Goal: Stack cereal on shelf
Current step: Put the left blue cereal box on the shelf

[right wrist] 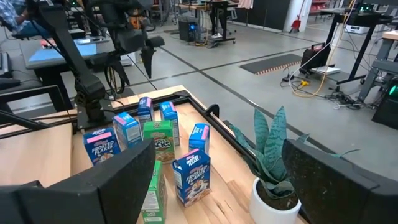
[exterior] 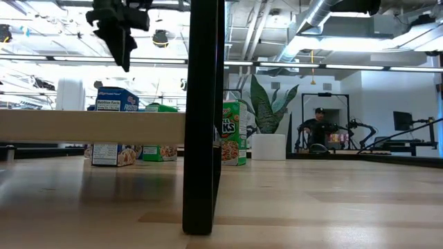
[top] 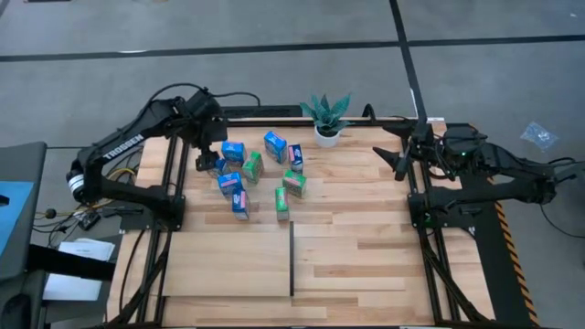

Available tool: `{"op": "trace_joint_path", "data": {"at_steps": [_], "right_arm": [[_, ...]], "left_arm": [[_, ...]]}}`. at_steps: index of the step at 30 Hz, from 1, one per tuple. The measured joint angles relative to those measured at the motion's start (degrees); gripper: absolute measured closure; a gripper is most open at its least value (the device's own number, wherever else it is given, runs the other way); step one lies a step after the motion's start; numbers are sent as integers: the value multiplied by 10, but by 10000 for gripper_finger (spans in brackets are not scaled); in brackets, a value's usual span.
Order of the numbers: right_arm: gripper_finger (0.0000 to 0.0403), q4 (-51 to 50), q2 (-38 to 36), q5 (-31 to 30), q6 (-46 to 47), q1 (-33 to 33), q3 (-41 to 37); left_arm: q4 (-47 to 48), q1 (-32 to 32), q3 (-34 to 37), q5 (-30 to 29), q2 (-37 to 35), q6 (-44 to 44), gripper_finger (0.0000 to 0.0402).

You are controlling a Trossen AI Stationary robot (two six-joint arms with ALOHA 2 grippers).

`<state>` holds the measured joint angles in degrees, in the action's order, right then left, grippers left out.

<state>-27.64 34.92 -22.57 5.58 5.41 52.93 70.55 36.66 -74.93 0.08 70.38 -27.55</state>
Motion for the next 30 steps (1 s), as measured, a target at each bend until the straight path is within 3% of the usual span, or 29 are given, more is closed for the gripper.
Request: {"op": "trace_joint_path", "data": {"at_steps": [8, 11, 30], "right_arm": [[33, -2, 0, 0, 0, 0, 0], [34, -2, 0, 0, 0, 0, 0], [39, -2, 0, -1, 15, 0, 0]], "left_arm": [[-36, 0, 94, -13, -6, -9, 120], [-53, 0, 109, -41, -7, -18, 120], [-120, 2, 203, -51, -7, -55, 120]]}}
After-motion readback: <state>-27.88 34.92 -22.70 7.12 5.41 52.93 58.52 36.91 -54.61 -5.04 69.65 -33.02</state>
